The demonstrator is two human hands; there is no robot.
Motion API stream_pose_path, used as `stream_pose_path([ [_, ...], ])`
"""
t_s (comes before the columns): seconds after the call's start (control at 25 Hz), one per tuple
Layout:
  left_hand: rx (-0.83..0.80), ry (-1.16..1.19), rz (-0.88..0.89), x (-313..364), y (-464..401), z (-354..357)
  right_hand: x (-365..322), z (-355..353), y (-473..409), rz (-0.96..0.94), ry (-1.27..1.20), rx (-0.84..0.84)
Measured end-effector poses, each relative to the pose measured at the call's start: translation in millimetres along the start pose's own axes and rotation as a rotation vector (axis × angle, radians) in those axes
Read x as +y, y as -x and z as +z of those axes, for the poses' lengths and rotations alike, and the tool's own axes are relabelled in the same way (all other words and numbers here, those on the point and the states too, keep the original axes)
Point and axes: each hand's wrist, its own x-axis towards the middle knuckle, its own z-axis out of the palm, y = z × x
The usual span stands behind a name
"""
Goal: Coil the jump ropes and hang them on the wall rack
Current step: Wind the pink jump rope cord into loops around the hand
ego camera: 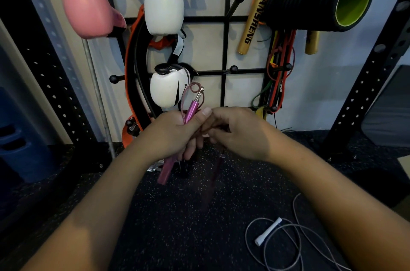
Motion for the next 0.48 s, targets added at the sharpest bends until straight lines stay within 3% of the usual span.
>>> stream_pose_path([
  [0.28,-0.34,0.614,-0.01,-1.5,9.5,-2.1,7.2,-26.9,5.2,-0.003,-0.269,0.06],
  [0.36,-0.327,0.804,0.038,1.0,9.0,5.3,11.5,-24.6,5.6,-0.019,-0.376,0.062],
  [0.48,-0.185,1.005,0.084,11.5,7.5,18.4,15.0,-1.8,8.4,0.021,-0.547,0.032],
])
